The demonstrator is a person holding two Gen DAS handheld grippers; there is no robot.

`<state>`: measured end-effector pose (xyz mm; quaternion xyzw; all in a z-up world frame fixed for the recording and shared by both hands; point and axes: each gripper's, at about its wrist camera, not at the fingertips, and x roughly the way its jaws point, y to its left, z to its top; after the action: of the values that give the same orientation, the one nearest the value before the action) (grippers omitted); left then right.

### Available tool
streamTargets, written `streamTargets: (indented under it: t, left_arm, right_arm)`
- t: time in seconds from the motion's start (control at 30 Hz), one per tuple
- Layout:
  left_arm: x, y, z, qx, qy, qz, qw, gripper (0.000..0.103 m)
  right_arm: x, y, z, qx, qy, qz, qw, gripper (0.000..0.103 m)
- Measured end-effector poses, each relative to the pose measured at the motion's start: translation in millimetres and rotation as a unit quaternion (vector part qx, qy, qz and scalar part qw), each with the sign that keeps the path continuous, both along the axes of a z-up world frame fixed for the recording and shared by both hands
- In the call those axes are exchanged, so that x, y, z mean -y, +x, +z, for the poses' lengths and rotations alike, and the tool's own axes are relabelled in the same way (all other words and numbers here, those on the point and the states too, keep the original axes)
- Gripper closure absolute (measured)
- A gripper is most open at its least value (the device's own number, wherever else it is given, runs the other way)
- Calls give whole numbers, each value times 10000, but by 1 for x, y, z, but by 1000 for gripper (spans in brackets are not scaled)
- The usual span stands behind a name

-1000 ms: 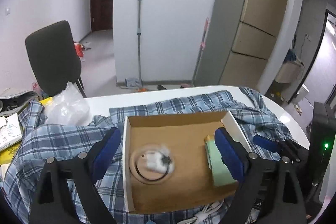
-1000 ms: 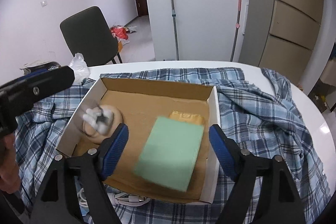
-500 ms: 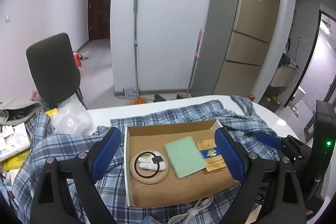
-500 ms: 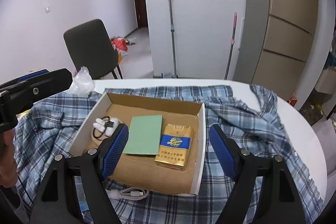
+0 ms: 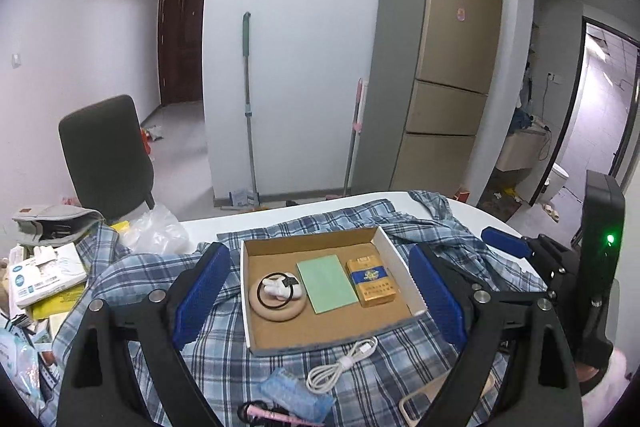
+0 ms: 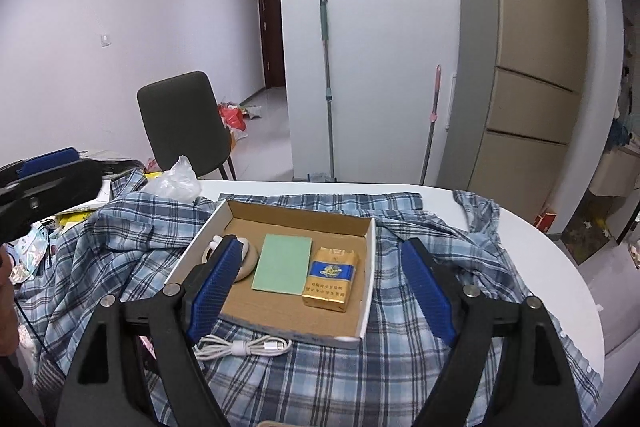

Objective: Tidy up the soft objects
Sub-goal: 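Withdraw both tools and move the left tool toward the blue packet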

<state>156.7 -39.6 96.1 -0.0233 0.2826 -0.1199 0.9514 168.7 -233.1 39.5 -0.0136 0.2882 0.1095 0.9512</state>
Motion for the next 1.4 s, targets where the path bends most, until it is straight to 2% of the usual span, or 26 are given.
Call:
streamTargets:
  t: [0.13, 0.4, 0.6, 0.8, 0.9, 0.97, 1.07, 1.13, 1.23, 1.4]
  left_arm:
    - [0, -27, 4, 123, 21, -60, 9999, 11]
    - [-8, -53, -6, -5, 50, -32, 10000, 11]
    - [-14, -54, -35, -329, 170, 46, 9993, 11]
    - [-11, -54, -73, -680, 496, -264, 9961, 11]
    - [-7, -48, -94, -976, 676, -597, 9911, 11]
    - [-1, -42, -113, -1233, 875, -1027, 9832, 11]
    - [4, -31, -140, -1604, 1170, -1327, 9711, 11]
    - [5, -23, -154, -1835, 1158, -1484, 9648, 11]
    - [9, -8, -171, -2053, 1242, -1574, 9579, 11]
    - [7, 11, -186, -2249, 1326, -1518, 9533, 11]
  right_arm:
    - [7, -17, 0, -8, 128, -13, 9999, 22]
    - [15, -35, -16, -152, 159, -72, 9997, 21]
    - [22, -38, -33, -348, 170, -106, 9992, 21]
    - [22, -36, -50, -601, 216, -85, 9979, 21]
    - [19, -31, -60, -747, 201, -50, 9970, 21]
    - [18, -29, -65, -829, 219, -18, 9963, 21]
    - [18, -24, -70, -900, 230, 3, 9957, 21]
    - [18, -20, -74, -977, 231, 14, 9949, 21]
    - [17, -16, -79, -1054, 209, 29, 9942, 21]
    - [20, -13, -84, -1125, 233, 25, 9934, 21]
